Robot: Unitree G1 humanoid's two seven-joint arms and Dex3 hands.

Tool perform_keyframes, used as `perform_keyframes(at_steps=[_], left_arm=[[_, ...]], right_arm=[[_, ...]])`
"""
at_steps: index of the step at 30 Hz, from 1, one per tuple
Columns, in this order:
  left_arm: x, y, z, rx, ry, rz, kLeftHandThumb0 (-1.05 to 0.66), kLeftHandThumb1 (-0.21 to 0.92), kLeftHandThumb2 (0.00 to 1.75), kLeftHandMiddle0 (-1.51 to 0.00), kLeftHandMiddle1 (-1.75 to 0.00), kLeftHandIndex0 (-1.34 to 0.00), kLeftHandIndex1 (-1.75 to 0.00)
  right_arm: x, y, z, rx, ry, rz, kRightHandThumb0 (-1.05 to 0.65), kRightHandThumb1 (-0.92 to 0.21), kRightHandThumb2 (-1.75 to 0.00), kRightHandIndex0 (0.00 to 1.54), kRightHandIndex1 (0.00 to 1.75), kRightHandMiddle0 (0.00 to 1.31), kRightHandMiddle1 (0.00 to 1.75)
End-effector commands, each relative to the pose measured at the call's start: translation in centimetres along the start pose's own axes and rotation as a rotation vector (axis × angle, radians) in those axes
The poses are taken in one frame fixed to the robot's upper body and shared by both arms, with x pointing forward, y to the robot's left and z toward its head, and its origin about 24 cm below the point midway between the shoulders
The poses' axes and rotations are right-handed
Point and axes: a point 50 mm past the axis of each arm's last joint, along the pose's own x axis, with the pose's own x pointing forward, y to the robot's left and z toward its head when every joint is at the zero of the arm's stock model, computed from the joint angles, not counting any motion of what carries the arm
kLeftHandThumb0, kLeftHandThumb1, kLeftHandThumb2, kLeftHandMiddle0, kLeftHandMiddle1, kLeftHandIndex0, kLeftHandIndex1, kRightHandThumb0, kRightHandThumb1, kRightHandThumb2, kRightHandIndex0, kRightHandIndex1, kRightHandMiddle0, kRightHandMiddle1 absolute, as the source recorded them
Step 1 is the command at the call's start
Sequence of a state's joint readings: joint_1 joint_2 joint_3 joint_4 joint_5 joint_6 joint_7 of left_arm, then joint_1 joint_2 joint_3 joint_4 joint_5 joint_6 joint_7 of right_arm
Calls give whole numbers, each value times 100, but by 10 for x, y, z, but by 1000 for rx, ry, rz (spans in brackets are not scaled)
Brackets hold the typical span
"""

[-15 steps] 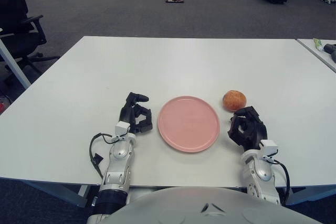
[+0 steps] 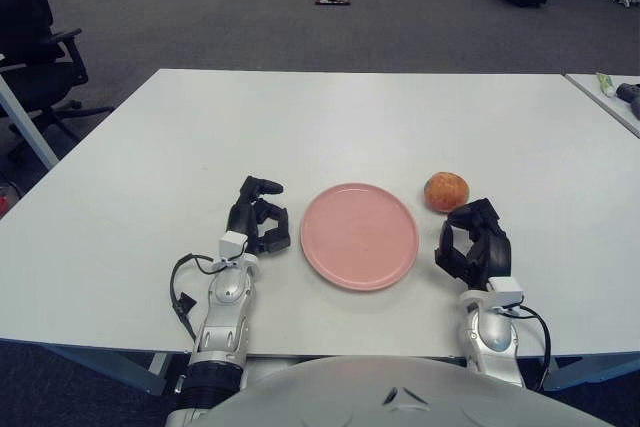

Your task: Put the apple into the plate.

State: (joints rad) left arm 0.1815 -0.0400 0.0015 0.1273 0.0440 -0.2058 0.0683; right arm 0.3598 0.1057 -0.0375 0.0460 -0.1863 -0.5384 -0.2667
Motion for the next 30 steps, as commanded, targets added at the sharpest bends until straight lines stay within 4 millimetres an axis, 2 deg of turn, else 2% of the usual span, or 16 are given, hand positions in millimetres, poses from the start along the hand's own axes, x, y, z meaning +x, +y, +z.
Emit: perform_keyframes(at_steps=[1,2,4,7,9,11,12,14,18,24,30], left_arm=[[-5,3,-13,4,72,10,-1,36,127,-58,-171,-37,-175],[-5,3,-13,4,71,9,-1,36,128,-58,-172,-37,-175],[-5,3,-13,4,70,9,-1,35,129,-58,-173,-37,-175],[-4,3,-13,9,70,11,-1,34,131,-58,-174,-38,-175],[-4,3,-13,9,69,10,-1,34,131,-58,-174,-38,-175],[-4,3,-13,7,68,10,-1,34,131,-58,-174,-37,-175],[-4,3,-13,7,67,9,-1,35,130,-58,-174,-37,-175],[-4,3,-13,2,67,7,-1,35,129,-58,-173,-37,-175],[-3,3,-13,-5,69,7,-1,36,127,-58,-170,-37,-175],[-3,3,-13,-7,69,4,-1,36,127,-58,-171,-37,-175],[-3,3,-13,-7,65,6,-1,36,126,-59,-168,-37,-175]], right_arm=[[7,6,8,-36,-119,18,-52,-89,-71,24,144,11,153],[8,7,9,-52,-143,28,-58,-89,-71,16,124,7,135],[9,7,10,-88,-181,43,-64,-90,-71,8,103,4,116],[12,6,12,-231,-256,33,-74,-89,-64,3,73,1,90],[13,5,12,-323,-291,19,-82,-89,-56,1,45,0,67],[14,5,11,-371,-306,9,-85,-88,-53,0,32,0,55],[15,5,11,-389,-311,4,-88,-88,-51,0,21,0,43],[17,4,10,-431,-324,-7,-91,-86,-48,0,11,0,28],[23,4,12,-477,-344,-14,-97,-80,-43,0,2,0,6],[38,10,25,-520,-384,-28,-100,-75,-40,0,0,0,1],[48,12,27,-564,-385,-40,-100,-71,-36,0,0,0,0]])
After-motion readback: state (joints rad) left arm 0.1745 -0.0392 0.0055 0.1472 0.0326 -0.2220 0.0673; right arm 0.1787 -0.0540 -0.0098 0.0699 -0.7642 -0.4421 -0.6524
